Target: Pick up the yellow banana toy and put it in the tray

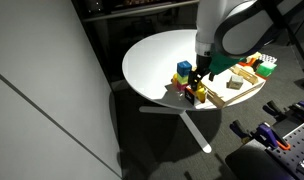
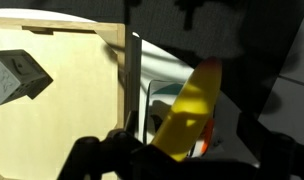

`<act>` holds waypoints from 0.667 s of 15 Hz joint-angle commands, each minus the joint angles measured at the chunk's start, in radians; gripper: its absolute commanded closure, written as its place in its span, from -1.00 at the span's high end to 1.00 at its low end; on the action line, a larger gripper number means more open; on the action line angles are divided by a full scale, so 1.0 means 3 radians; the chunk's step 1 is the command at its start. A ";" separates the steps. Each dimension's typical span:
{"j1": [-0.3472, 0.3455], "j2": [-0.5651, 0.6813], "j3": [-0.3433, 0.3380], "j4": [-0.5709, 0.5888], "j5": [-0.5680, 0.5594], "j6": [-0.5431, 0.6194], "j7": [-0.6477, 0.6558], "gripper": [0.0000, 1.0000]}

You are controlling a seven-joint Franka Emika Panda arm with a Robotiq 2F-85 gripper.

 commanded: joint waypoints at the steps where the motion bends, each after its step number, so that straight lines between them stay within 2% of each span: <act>1: -0.0002 0.0080 -0.0064 0.0128 -0.0041 -0.0071 0.0041 1.00; 9: 0.0027 0.0234 -0.0113 0.0150 -0.0031 -0.0022 0.0050 1.00; 10: 0.0032 0.0254 -0.0118 0.0155 -0.0034 -0.0024 0.0051 0.53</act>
